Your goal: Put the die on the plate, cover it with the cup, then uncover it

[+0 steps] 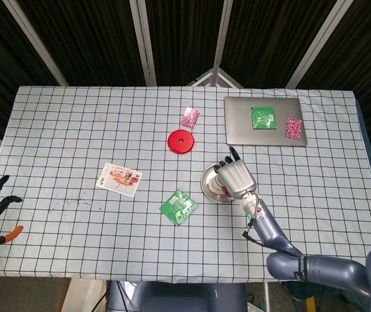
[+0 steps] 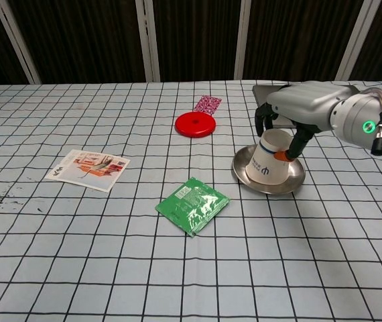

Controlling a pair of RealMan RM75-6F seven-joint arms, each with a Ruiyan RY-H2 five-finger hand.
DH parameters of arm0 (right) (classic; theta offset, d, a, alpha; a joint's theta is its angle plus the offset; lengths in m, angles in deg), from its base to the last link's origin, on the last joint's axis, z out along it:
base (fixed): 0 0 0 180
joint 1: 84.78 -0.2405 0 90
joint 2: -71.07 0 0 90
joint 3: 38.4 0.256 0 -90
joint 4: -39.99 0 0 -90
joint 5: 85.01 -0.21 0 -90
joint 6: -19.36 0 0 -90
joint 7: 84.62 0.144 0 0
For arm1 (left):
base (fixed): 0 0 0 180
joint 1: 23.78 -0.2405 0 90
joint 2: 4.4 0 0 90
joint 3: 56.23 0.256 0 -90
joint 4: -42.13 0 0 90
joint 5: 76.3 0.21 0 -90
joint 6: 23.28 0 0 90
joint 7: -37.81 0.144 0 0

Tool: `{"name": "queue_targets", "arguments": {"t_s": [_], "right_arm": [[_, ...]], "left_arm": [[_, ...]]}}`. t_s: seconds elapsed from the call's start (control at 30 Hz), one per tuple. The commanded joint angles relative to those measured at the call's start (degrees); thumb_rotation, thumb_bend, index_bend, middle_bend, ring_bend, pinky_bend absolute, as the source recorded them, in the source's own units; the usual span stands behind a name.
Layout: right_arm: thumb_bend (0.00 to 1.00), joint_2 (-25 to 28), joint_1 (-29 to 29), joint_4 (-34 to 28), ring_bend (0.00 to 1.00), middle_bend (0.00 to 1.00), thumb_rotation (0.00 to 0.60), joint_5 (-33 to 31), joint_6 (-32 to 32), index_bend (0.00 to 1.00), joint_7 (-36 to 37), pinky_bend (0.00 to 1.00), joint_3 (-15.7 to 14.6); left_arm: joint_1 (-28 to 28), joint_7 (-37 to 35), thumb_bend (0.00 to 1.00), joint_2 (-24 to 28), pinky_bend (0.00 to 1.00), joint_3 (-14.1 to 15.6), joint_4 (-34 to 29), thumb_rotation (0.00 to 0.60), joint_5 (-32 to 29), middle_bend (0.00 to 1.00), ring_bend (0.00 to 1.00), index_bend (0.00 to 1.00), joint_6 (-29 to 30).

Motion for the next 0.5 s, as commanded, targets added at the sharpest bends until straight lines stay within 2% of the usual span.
{"name": "queue_targets", "arguments": {"t_s": [0.03, 0.5], "right_arm": [[0.40, -0.3, 0.1, 0.7, 0.26, 0.49, 0.600, 0.8, -0.3, 0.43, 0.9, 0.00, 0.0], [0.40, -4.3, 0.6, 6.9, 0.26, 0.49, 0.600, 5.4, -2.3, 0.45, 7.1, 0.00, 0.6]], "left_arm": [[0.1, 0.4, 0.26, -0.1, 0.13, 0.0, -0.1, 0.600, 0.0, 0.00, 0.00, 0.34, -0.2], [0.2, 1.4, 0.26, -0.5, 0.13, 0.1, -0.2, 0.600, -0.1, 0.00, 0.00, 0.34, -0.4]]}}
